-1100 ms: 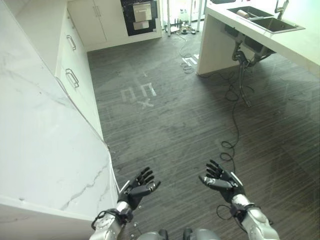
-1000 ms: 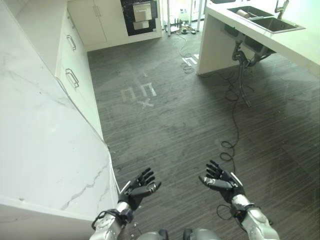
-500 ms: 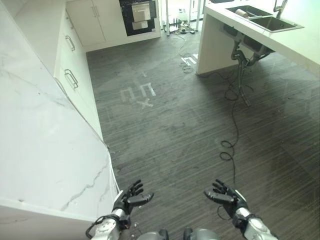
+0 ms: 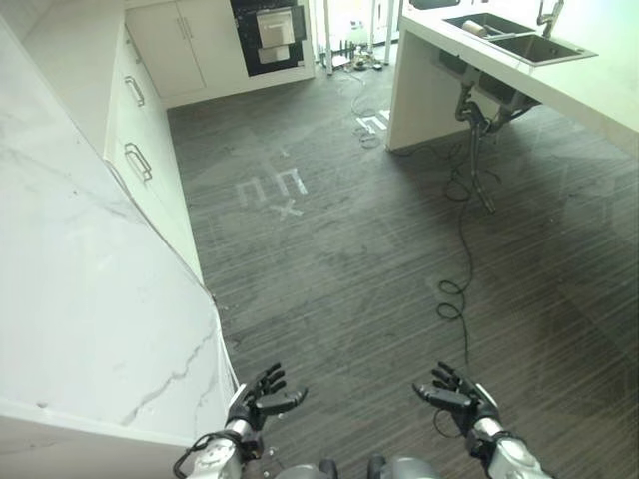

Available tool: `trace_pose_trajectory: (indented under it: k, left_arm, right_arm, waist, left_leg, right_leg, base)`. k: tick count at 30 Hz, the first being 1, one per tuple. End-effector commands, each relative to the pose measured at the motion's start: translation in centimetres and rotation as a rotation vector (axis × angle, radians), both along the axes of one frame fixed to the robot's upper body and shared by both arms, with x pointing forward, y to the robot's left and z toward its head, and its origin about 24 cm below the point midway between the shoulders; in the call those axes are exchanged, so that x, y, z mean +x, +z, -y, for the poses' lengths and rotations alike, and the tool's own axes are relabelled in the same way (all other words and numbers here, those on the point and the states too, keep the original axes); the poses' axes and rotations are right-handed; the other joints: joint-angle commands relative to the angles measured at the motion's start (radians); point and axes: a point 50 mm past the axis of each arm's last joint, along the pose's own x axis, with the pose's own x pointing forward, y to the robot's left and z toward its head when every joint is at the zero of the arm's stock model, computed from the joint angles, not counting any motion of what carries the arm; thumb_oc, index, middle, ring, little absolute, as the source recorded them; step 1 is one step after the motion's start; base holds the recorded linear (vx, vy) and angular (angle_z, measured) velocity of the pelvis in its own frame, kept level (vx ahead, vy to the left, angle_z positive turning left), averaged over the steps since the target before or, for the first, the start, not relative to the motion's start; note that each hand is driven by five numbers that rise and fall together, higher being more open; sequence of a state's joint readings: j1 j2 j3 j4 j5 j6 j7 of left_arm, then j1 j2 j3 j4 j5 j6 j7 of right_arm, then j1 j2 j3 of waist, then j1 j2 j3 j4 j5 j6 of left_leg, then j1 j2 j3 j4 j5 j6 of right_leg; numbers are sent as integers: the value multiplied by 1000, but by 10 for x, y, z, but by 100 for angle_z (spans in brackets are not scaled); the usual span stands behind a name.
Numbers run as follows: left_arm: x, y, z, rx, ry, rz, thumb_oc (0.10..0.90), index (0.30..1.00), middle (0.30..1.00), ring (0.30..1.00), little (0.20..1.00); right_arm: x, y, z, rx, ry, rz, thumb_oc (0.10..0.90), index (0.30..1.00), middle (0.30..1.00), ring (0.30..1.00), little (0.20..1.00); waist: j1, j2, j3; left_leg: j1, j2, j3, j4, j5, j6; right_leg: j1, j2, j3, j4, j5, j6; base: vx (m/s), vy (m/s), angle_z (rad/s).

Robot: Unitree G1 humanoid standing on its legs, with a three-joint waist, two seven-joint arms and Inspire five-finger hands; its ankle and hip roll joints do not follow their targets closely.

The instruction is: Place the dishes in the dishwasher.

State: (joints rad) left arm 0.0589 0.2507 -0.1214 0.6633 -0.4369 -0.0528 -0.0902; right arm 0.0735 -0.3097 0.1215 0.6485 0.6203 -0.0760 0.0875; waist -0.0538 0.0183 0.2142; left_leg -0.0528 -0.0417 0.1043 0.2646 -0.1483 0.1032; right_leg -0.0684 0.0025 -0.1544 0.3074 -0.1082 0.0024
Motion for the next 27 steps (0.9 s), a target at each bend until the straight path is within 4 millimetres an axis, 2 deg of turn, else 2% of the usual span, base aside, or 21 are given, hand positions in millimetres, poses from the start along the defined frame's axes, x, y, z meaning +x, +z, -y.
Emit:
trace_pose_trajectory:
  k: [1, 3, 5, 6, 8, 10, 11, 12, 13, 14, 15, 16, 17, 18, 19, 20, 22, 24, 25, 26, 27]
  left_arm:
    - [33, 38, -17, 94, -47, 218, 800, 900, 900, 900, 900]
    - [33, 39, -18, 89, -43, 226, 800, 900, 900, 900, 900]
    - [30, 38, -20, 113, -14, 234, 800, 900, 900, 900, 900]
    - [28, 37, -21, 117, 0, 232, 800, 900, 900, 900, 900]
    - [22, 34, -23, 120, 25, 223, 800, 900, 900, 900, 900]
    - [15, 29, -25, 115, 44, 199, 800, 900, 900, 900, 900]
    - [7, 23, -23, 87, 52, 188, 800, 900, 900, 900, 900]
    - [3, 21, -21, 93, 49, 178, 800, 900, 900, 900, 900]
    - [3, 20, -21, 94, 50, 178, 800, 900, 900, 900, 900]
    - [3, 20, -21, 91, 62, 178, 800, 900, 900, 900, 900]
    - [3, 19, -21, 76, 78, 179, 800, 900, 900, 900, 900]
    - [5, 21, -22, 52, 75, 182, 800, 900, 900, 900, 900]
    - [6, 21, -22, 52, 72, 183, 800, 900, 900, 900, 900]
    - [7, 22, -21, 50, 52, 185, 800, 900, 900, 900, 900]
    - [8, 23, -19, 53, 31, 187, 800, 900, 900, 900, 900]
    - [7, 21, -18, 55, 35, 185, 800, 900, 900, 900, 900]
    - [3, 19, -18, 53, 58, 179, 800, 900, 900, 900, 900]
    - [0, 17, -19, 51, 71, 172, 800, 900, 900, 900, 900]
    - [-4, 16, -18, 49, 79, 166, 800, 900, 900, 900, 900]
    - [-10, 14, -17, 52, 78, 157, 800, 900, 900, 900, 900]
    - [-10, 14, -17, 52, 77, 156, 800, 900, 900, 900, 900]
  right_arm:
    - [35, 32, 4, -27, -2, 220, 800, 900, 900, 900, 900]
    - [30, 29, 8, -35, -3, 202, 800, 900, 900, 900, 900]
    - [23, 24, 15, -41, -5, 174, 800, 900, 900, 900, 900]
    - [20, 23, 17, -45, -2, 167, 800, 900, 900, 900, 900]
    - [14, 21, 20, -47, 2, 159, 800, 900, 900, 900, 900]
    - [11, 19, 23, -49, -5, 145, 800, 900, 900, 900, 900]
    - [11, 20, 27, -59, -1, 148, 800, 900, 900, 900, 900]
    - [14, 22, 29, -82, 28, 159, 800, 900, 900, 900, 900]
    - [15, 23, 29, -84, 31, 161, 800, 900, 900, 900, 900]
    - [17, 24, 29, -92, 42, 169, 800, 900, 900, 900, 900]
    - [19, 27, 30, -107, 61, 179, 800, 900, 900, 900, 900]
    - [22, 32, 35, -152, 90, 187, 800, 900, 900, 900, 900]
    - [22, 32, 35, -153, 90, 188, 800, 900, 900, 900, 900]
    - [23, 33, 37, -160, 81, 188, 800, 900, 900, 900, 900]
    - [26, 35, 39, -159, 69, 189, 800, 900, 900, 900, 900]
    - [27, 35, 39, -156, 75, 190, 800, 900, 900, 900, 900]
    - [30, 34, 34, -154, 92, 185, 800, 900, 900, 900, 900]
    - [31, 32, 29, -152, 99, 170, 800, 900, 900, 900, 900]
    - [31, 30, 26, -148, 103, 161, 800, 900, 900, 900, 900]
    - [29, 27, 24, -139, 96, 149, 800, 900, 900, 900, 900]
    - [29, 26, 23, -138, 96, 148, 800, 900, 900, 900, 900]
  waist:
    - [-22, 0, 52]
    - [-32, -16, 63]
    - [-35, -40, 71]
    - [-37, -44, 71]
    - [-36, -41, 67]
    - [-40, -42, 50]
    - [-50, -22, 30]
    - [-34, -11, 14]
    - [-32, -17, 10]
    - [-21, -21, 8]
    - [-12, -24, 9]
    - [9, -41, 28]
    - [9, -46, 26]
    - [18, -44, 38]
    - [41, -41, 51]
    - [56, -37, 56]
    - [75, -42, 61]
    - [95, -34, 68]
    - [113, -14, 69]
    - [142, 6, 70]
    - [146, 7, 71]
  left_leg:
    - [31, 2, -5, 35, -141, 0]
    - [60, -11, -7, 35, -153, -10]
    - [101, -35, -8, 35, -182, -19]
    - [118, -40, -7, 35, -196, -20]
    - [152, -41, -10, 35, -228, -18]
    - [196, -55, -47, 35, -240, -25]
    - [259, -37, -79, 35, -196, -61]
    - [297, -12, -76, 35, 6, -126]
    - [297, -16, -79, 35, 38, -133]
    - [287, -10, -81, 75, 107, -155]
    - [248, -10, -81, 178, 140, -171]
    - [76, 8, -33, 522, 175, -199]
    - [62, 7, -30, 533, 180, -199]
    - [3, 34, -10, 599, 167, -197]
    - [-84, 12, 8, 590, 134, -175]
    - [-112, -14, 12, 525, 113, -158]
    - [-121, -6, 44, 313, 88, -125]
    - [-123, 3, 44, 67, 122, -127]
    - [-188, 19, 16, 35, 130, -138]
    - [-285, 54, -18, 35, 150, -159]
    - [-300, 60, -20, 35, 156, -162]
  right_leg:
    - [-122, -122, -49, 55, 198, 146]
    - [-159, -133, -67, -7, 200, 153]
    - [-252, -181, -93, -7, 207, 176]
    - [-280, -197, -106, -7, 213, 180]
    - [-275, -196, -118, -7, 188, 172]
    - [-258, -184, -88, -7, 176, 155]
    - [-218, -142, -38, -7, 127, 110]
    - [-173, -118, -37, -7, 70, 70]
    - [-173, -122, -33, -7, 65, 66]
    - [-153, -121, -28, -7, 43, 53]
    - [-134, -123, -29, -7, 25, 38]
    - [-72, -136, -37, -7, -20, 2]
    - [-74, -141, -38, -7, -21, 1]
    - [-48, -136, -45, -7, -37, -7]
    - [-15, -128, -39, -7, -54, -2]
    - [-1, -117, -20, -7, -63, 5]
    - [19, -106, 10, -7, -83, 15]
    - [49, -88, 30, -7, -112, 28]
    - [67, -58, 48, -7, -128, 32]
    - [97, -25, 67, -7, -152, 33]
    - [105, -24, 68, -7, -156, 33]
  base:
    - [279, -57, -49]
    - [374, -136, -37]
    - [431, -188, -10]
    - [374, -176, -24]
    - [474, -243, -24]
    - [558, -288, -3]
    - [673, -343, 39]
    - [648, -338, 48]
    - [401, -243, 18]
    - [256, -165, -25]
    - [467, -332, -57]
    - [362, -273, -48]
    - [332, -262, -33]
    - [245, -101, -22]
    - [358, -70, -16]
    - [402, 28, 0]
    - [368, 112, -47]
    - [375, 185, -105]
    - [521, 257, -67]
    - [404, 193, -49]
    - [432, 185, -40]
